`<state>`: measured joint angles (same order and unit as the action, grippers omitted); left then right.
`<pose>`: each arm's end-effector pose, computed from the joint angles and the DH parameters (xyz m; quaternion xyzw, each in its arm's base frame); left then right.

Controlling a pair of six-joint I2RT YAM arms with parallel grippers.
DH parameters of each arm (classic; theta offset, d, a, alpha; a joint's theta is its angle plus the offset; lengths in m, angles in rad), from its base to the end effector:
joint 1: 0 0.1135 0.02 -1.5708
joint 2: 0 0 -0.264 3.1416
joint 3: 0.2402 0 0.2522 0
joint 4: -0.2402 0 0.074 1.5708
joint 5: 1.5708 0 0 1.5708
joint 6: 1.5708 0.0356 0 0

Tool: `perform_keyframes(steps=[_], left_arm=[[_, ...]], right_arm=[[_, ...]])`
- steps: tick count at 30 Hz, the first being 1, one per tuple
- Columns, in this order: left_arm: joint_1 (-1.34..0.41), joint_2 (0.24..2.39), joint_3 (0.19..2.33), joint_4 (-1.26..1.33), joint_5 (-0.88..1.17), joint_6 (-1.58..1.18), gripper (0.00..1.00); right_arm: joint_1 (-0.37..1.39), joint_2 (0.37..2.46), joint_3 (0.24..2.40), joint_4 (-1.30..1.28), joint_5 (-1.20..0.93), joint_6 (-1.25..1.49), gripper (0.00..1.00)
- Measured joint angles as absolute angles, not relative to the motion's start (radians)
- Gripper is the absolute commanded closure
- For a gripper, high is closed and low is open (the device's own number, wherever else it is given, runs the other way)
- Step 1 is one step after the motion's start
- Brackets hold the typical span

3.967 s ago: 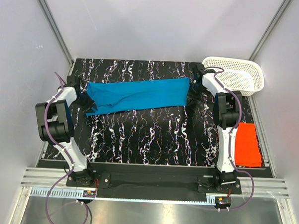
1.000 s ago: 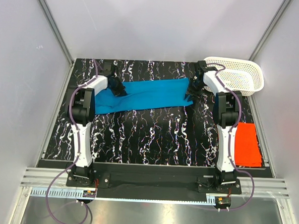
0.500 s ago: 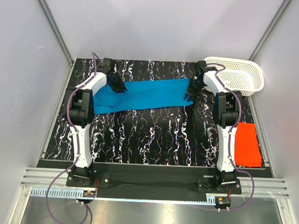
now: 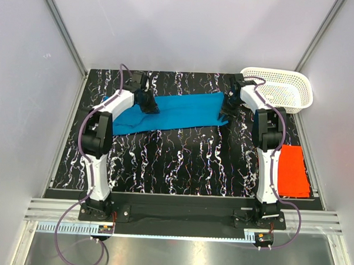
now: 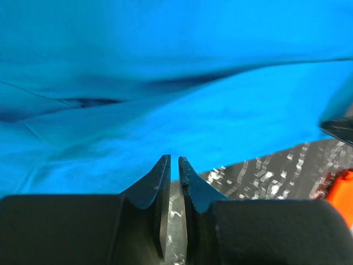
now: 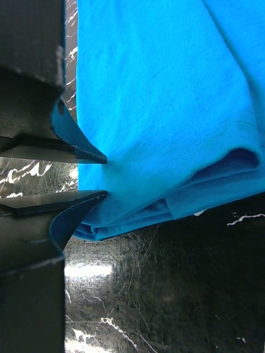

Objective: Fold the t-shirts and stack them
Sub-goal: Fold the tshirt

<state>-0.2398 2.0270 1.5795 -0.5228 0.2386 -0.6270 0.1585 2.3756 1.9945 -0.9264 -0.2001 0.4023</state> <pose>0.4297 -0.1137 0.2090 -0.1479 0.9375 -0.2265 0.2188 0.4811 0.0841 0.1560 0.1069 0.9807 0.1313 0.0981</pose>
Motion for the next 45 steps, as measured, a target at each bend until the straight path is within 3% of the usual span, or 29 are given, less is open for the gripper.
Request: perform_keyframes(steps=[29,33,38,45], left_arm=[[-0.189,2.26,1.764,-0.559,0.176,-0.527,0.84],[-0.189,2.261,1.767,-0.56,0.175,-0.511,0.83],[-0.189,2.257,1.772,-0.569,0.182,-0.497,0.73],[-0.189,2.107,1.697,-0.6,0.201,-0.503,0.73]], right_arm=[[0.159,2.37,1.982,-0.915,-0.201,0.4,0.68],[0.159,2.37,1.982,-0.915,-0.2,0.4,0.67],[0.159,2.37,1.99,-0.925,-0.199,0.4,0.61],[0.158,2.37,2.016,-0.971,-0.157,0.38,0.6]])
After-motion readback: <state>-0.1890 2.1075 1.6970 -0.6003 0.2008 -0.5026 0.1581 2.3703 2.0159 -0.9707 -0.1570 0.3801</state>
